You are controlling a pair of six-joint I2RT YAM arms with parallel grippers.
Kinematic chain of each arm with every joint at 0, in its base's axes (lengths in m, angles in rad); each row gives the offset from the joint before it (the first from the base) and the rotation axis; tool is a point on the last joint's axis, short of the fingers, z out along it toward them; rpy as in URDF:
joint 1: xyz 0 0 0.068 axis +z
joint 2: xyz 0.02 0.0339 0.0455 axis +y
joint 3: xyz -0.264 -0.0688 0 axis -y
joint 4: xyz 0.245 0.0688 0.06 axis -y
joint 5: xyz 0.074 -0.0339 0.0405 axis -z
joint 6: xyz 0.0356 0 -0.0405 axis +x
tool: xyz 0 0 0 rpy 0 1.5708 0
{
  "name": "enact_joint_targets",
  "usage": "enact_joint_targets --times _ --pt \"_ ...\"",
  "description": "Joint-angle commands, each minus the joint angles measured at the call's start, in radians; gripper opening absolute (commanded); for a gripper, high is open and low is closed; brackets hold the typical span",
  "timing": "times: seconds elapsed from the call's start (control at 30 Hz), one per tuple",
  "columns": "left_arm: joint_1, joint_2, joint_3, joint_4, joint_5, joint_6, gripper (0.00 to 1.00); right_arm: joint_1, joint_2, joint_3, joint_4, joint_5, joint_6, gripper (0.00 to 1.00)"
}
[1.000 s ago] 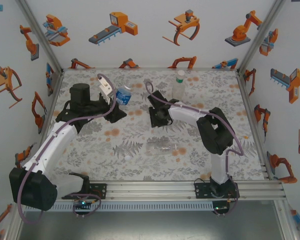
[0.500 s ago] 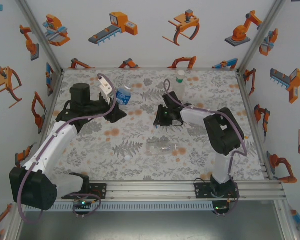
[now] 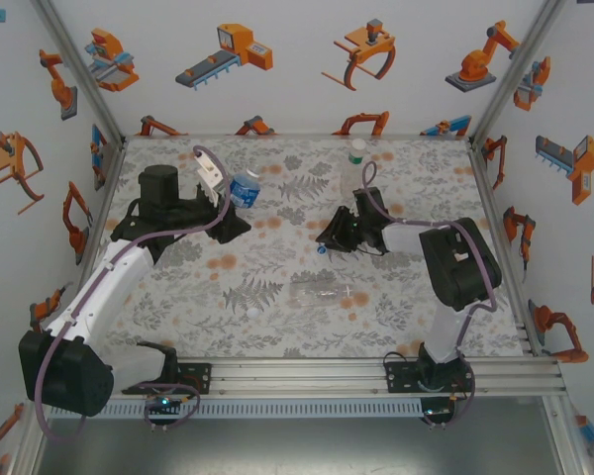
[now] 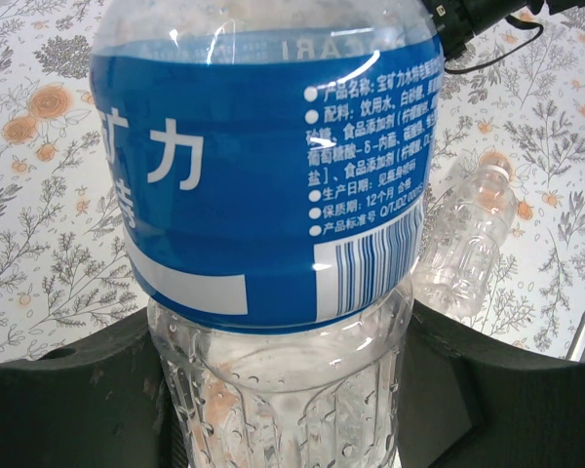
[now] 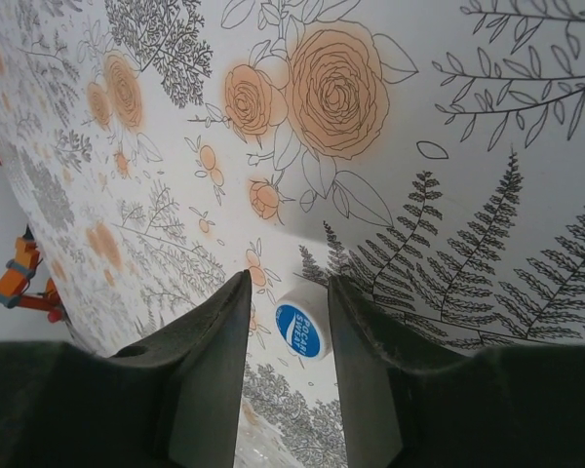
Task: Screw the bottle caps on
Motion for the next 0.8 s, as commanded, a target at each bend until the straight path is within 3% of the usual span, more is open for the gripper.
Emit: enact_joint_targets --times 0.0,0.37,0.77 --pt "-0.003 0.005 0.019 0.0 0.014 0.008 0.0 0.008 0.009 0.025 -0.174 0.109 -0.078 0.4" --pt "-0.003 0.007 0.02 -0.005 0.012 0.012 0.0 0.138 0.079 0.283 -0.522 0.33 -0.287 0.45" --pt "-0.003 0.012 0.021 -0.005 0.013 0.011 0.0 0.248 0.118 0.39 -0.675 0.486 -0.376 0.44"
